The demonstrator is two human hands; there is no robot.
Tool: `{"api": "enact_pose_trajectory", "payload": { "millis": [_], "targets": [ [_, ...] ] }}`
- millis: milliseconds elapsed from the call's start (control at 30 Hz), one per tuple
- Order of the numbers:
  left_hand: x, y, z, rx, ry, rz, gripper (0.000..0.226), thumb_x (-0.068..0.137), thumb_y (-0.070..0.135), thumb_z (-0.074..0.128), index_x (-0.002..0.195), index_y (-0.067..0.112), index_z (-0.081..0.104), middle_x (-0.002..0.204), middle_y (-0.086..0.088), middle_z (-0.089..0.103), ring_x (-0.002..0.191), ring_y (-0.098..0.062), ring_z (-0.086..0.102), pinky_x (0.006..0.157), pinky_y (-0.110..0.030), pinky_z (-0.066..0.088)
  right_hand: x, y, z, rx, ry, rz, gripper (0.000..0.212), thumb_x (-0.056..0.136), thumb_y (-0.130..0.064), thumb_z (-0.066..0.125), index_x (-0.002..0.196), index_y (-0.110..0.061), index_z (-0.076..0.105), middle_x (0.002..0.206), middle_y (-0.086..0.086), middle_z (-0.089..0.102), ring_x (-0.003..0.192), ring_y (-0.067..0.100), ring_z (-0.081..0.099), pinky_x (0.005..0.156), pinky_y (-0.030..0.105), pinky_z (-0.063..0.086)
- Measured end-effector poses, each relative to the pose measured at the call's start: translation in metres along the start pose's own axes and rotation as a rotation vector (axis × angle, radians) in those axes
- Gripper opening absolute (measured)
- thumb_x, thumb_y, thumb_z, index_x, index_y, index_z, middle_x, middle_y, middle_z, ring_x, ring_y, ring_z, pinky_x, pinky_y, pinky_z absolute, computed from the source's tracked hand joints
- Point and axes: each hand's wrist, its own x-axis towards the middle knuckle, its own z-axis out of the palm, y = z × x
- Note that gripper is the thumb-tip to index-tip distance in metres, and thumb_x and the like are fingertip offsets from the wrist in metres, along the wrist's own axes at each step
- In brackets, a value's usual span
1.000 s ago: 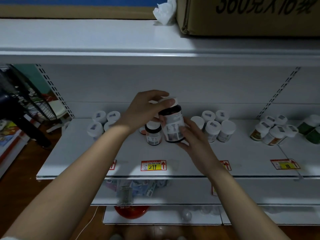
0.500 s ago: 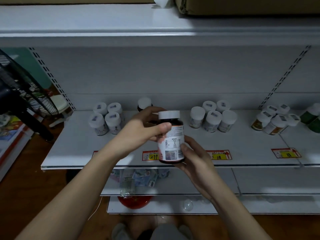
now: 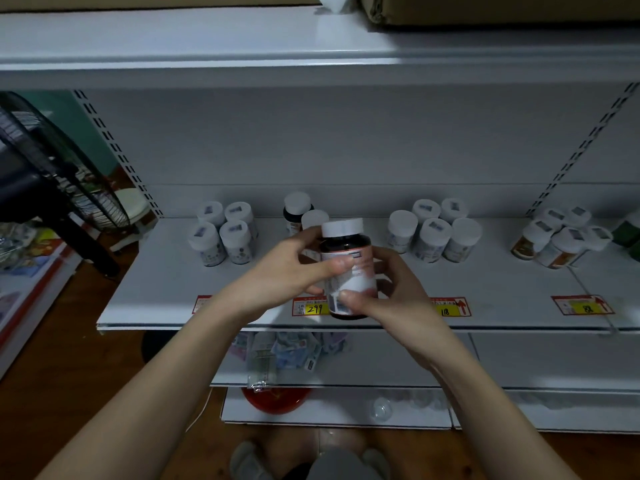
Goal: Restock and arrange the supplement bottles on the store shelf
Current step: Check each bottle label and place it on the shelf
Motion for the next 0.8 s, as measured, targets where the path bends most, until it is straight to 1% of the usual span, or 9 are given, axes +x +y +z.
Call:
{"api": "enact_pose_trajectory", "payload": {
  "millis": [133, 233, 300, 400, 467, 533, 600, 667, 800],
  "targets": [
    [-0.001, 0.001, 0.006, -0.06, 0.057, -0.006, 0.052, 0.077, 0.039, 0.081, 0.123, 0.023, 0.062, 0.119, -0.004, 0.068, 0.102, -0.016, 0.071, 0.077, -0.033, 0.061, -0.001, -0.002, 0.007, -0.086, -0.01, -0.036, 0.062, 0.079, -0.021, 0.083, 0.132, -0.027, 0.051, 0.122, -0.003, 0.061, 0.097, -0.009, 0.061, 0.072, 0.008, 0.049],
    [-0.003, 0.002, 0.004, -0.154, 0.117, -0.016, 0.05, 0.082, 0.029, 0.079, 0.126, 0.016, 0.059, 0.12, -0.006, 0.067, 0.106, -0.021, 0.07, 0.088, -0.044, 0.06, -0.001, -0.001, 0.002, 0.043, -0.139, -0.001, 0.056, 0.086, -0.042, 0.068, 0.138, -0.031, 0.051, 0.129, -0.005, 0.064, 0.118, 0.008, 0.061, 0.095, 0.028, 0.051],
    [-0.005, 0.002, 0.003, -0.216, 0.15, -0.039, 0.054, 0.08, 0.025, 0.076, 0.127, 0.008, 0.056, 0.121, -0.011, 0.067, 0.107, -0.022, 0.069, 0.088, -0.046, 0.059, -0.002, 0.0, -0.002, 0.256, -0.213, 0.055, 0.048, 0.092, -0.035, 0.057, 0.138, -0.024, 0.052, 0.129, 0.001, 0.067, 0.121, 0.019, 0.062, 0.103, 0.042, 0.049],
    [-0.005, 0.003, 0.003, -0.258, 0.152, -0.053, 0.05, 0.084, 0.021, 0.074, 0.126, 0.002, 0.053, 0.122, -0.014, 0.067, 0.109, -0.022, 0.069, 0.09, -0.046, 0.059, -0.001, 0.002, -0.005, 0.317, -0.205, 0.047, 0.049, 0.09, -0.024, 0.055, 0.138, -0.02, 0.053, 0.125, 0.006, 0.069, 0.118, 0.024, 0.064, 0.104, 0.045, 0.048],
    [-0.005, 0.002, 0.005, -0.23, 0.157, -0.042, 0.053, 0.084, 0.031, 0.078, 0.126, 0.009, 0.056, 0.121, -0.007, 0.069, 0.11, -0.017, 0.068, 0.092, -0.047, 0.058, -0.001, 0.003, -0.004, 0.269, -0.125, 0.038, 0.049, 0.085, -0.023, 0.061, 0.134, -0.022, 0.056, 0.119, 0.006, 0.072, 0.112, 0.023, 0.068, 0.102, 0.044, 0.051],
    [-0.008, 0.002, 0.008, -0.162, 0.145, -0.023, 0.06, 0.074, 0.05, 0.078, 0.125, 0.025, 0.058, 0.118, 0.006, 0.069, 0.11, -0.012, 0.067, 0.09, -0.046, 0.058, 0.001, 0.001, -0.004, 0.112, -0.022, -0.004, 0.051, 0.081, -0.027, 0.071, 0.13, -0.029, 0.057, 0.116, -0.003, 0.072, 0.107, 0.013, 0.068, 0.097, 0.039, 0.054],
    [-0.01, 0.001, 0.014, -0.134, 0.123, -0.018, 0.063, 0.068, 0.056, 0.076, 0.124, 0.037, 0.057, 0.115, 0.011, 0.068, 0.106, -0.011, 0.069, 0.088, -0.045, 0.059, 0.001, -0.002, -0.002, -0.041, 0.053, -0.056, 0.057, 0.079, -0.025, 0.081, 0.129, -0.034, 0.055, 0.117, -0.013, 0.067, 0.104, -0.002, 0.063, 0.086, 0.023, 0.053],
    [-0.008, 0.0, 0.018, -0.154, 0.143, -0.026, 0.062, 0.07, 0.049, 0.078, 0.127, 0.035, 0.056, 0.116, 0.005, 0.066, 0.101, -0.013, 0.071, 0.087, -0.046, 0.06, 0.001, -0.004, 0.002, -0.111, 0.086, -0.103, 0.064, 0.075, -0.022, 0.085, 0.127, -0.04, 0.052, 0.118, -0.015, 0.06, 0.103, -0.007, 0.058, 0.076, 0.012, 0.05],
    [-0.006, -0.001, 0.014, -0.188, 0.198, -0.024, 0.061, 0.072, 0.037, 0.081, 0.128, 0.03, 0.056, 0.12, -0.006, 0.064, 0.104, -0.018, 0.071, 0.086, -0.047, 0.06, 0.002, -0.002, 0.007, -0.169, 0.069, -0.152, 0.059, 0.077, -0.03, 0.083, 0.119, -0.052, 0.047, 0.121, -0.011, 0.052, 0.102, -0.014, 0.053, 0.074, 0.004, 0.046]
  ]
}}
